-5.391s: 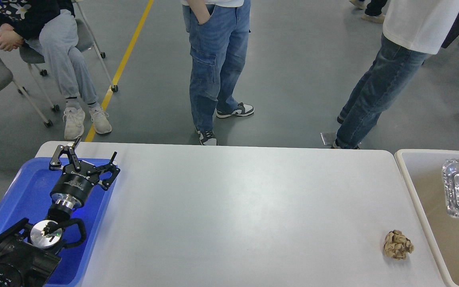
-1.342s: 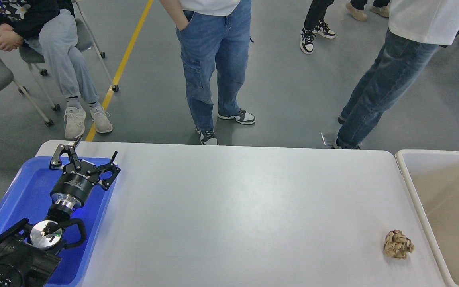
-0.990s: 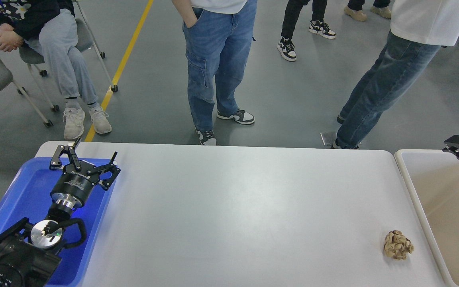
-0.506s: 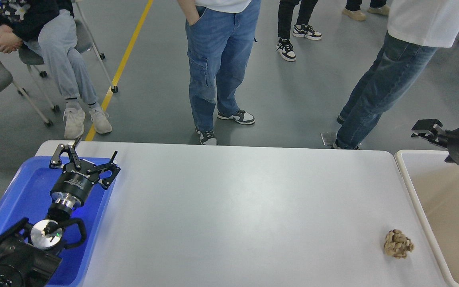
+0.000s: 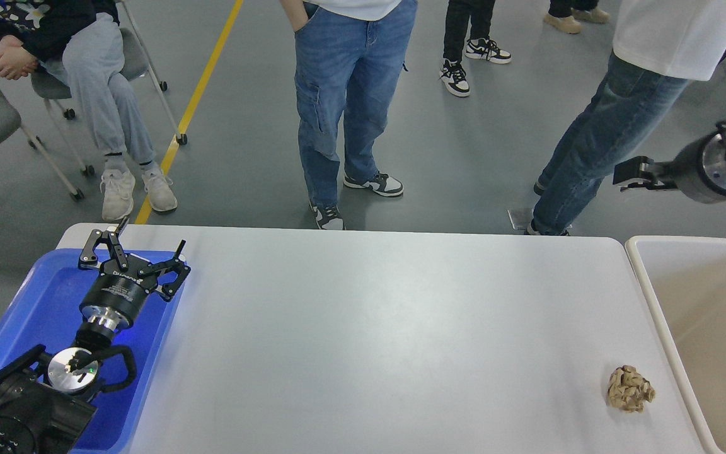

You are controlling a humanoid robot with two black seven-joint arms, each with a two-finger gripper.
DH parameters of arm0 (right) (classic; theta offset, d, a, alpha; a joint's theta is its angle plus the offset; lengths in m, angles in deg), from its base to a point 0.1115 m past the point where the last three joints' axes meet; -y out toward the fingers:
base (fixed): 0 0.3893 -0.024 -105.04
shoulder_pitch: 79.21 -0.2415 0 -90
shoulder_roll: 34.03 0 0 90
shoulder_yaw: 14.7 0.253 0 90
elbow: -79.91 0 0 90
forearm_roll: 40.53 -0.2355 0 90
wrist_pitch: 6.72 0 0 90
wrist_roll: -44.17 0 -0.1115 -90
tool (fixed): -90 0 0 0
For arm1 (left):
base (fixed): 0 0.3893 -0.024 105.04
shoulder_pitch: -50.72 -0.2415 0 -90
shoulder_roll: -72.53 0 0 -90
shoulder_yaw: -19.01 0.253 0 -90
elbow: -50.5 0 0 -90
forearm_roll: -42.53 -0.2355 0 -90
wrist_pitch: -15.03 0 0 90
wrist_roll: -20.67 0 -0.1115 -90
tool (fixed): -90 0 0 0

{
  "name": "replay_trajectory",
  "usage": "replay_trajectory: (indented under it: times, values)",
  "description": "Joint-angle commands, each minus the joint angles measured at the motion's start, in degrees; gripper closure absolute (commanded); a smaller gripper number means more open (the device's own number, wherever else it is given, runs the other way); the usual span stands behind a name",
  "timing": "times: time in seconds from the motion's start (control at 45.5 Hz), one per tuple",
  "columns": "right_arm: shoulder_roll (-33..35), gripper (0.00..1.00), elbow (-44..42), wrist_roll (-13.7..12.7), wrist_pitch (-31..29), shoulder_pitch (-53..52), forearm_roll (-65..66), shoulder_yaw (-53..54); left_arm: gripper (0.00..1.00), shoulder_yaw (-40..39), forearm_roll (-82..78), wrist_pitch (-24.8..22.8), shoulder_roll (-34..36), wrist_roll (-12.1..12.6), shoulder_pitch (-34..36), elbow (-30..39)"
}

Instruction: Tidy desktop

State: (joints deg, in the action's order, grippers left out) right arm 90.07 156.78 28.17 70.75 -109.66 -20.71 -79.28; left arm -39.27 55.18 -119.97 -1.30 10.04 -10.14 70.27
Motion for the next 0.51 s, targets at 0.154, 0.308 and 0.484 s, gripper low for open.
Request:
replay_trajectory:
  times: [0.154, 0.308, 0.484]
  values:
    - [-14.24, 0.0, 0.12, 0.01, -16.55, -7.25, -0.67, -3.55, 0.0, 0.0, 0.0, 0.0, 0.0, 0.0, -0.05, 0.0]
    - [-13.54, 0.0, 0.12, 0.01, -21.21, -10.15, -6.01, -2.84, 0.0, 0.0, 0.0, 0.0, 0.0, 0.0, -0.05, 0.0]
    - [-13.63, 0.0, 0.21, 0.01, -26.05, -10.07, -14.98, -3.46, 0.0, 0.0, 0.0, 0.0, 0.0, 0.0, -0.05, 0.0]
